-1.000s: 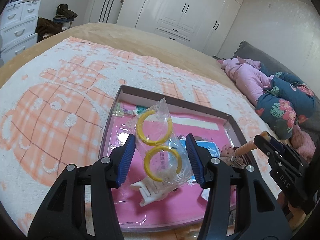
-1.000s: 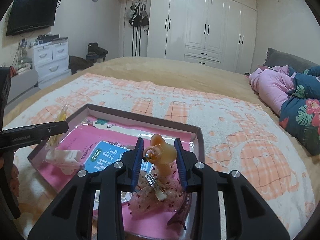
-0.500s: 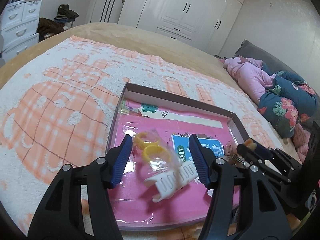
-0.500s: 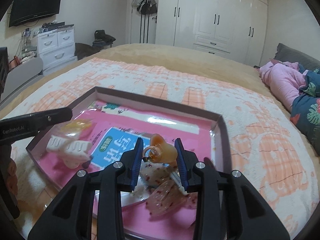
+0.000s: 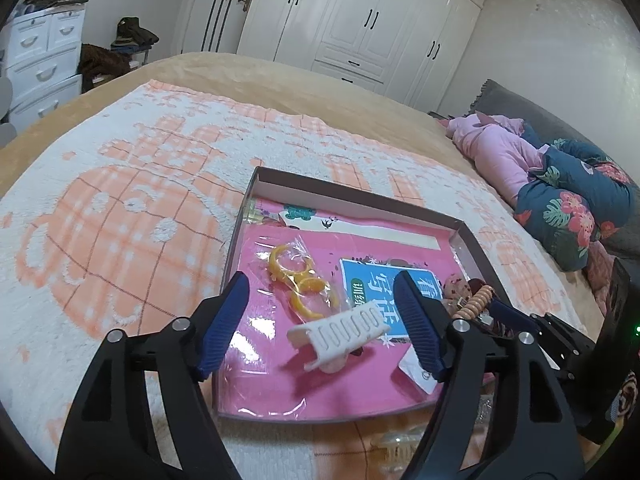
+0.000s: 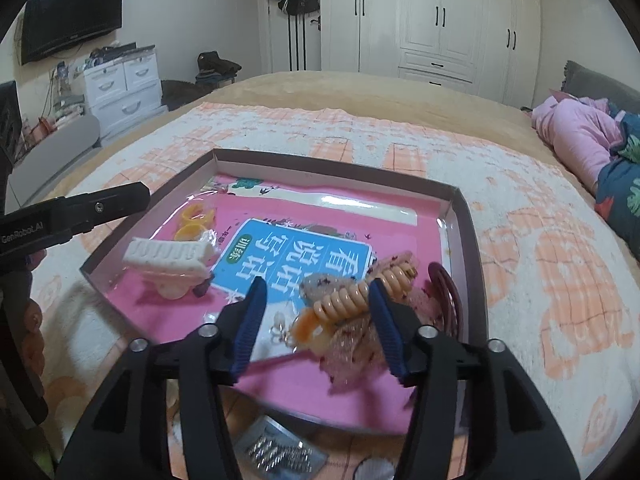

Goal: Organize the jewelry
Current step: 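Withdraw both open tools from the box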

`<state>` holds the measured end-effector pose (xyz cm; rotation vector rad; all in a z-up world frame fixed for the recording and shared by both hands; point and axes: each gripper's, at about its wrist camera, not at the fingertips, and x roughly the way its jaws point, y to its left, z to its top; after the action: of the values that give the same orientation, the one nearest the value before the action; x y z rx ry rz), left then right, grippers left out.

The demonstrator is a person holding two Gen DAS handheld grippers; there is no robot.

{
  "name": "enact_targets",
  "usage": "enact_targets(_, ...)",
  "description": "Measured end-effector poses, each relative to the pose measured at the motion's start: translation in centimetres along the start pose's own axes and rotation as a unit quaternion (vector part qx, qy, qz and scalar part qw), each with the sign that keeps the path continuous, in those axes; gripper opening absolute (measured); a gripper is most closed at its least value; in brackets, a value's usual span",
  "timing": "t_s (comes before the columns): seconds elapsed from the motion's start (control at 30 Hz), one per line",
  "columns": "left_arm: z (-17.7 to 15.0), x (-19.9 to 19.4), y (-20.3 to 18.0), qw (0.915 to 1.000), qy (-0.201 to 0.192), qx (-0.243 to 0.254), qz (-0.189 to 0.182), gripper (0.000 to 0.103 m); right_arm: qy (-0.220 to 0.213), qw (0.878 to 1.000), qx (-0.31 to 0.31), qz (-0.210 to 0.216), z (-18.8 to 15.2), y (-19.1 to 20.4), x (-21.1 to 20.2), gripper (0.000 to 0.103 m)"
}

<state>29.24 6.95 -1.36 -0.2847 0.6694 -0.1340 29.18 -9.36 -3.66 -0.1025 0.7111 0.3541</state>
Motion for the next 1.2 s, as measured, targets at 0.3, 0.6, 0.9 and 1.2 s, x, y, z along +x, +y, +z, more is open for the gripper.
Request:
enact_targets(0.3, -0.7, -2.2, -0.3, 0.9999, -0.013, -0.001, 0.003, 0.082, -0.044, 0.999, 0.014, -0.006, -1.4, -0.6, -4.3, 0.076)
enact_targets(0.6, -1.1, -5.8, -0.4, 0.9992, -0.034, -0.017, -0.011, 0.092, -0.081, 0.997, 0.012, -0.010, -2.3, -0.4, -8.4, 0.086)
enact_targets(0.9, -1.6, -9.1, -1.2, 0.9984, -0.052, -0.009, -0.017, 0.092, -0.104, 0.994, 0.018, -0.008, -2.8, -0.1, -11.8, 0.088)
enact_targets(1.2, -2.1, -11.6, -1.9, 0.9974, -0.070, 0.001, -0.017, 0.092, -0.117, 0.993, 0.024, -0.004, -3.3, -0.2, -14.6, 0.089)
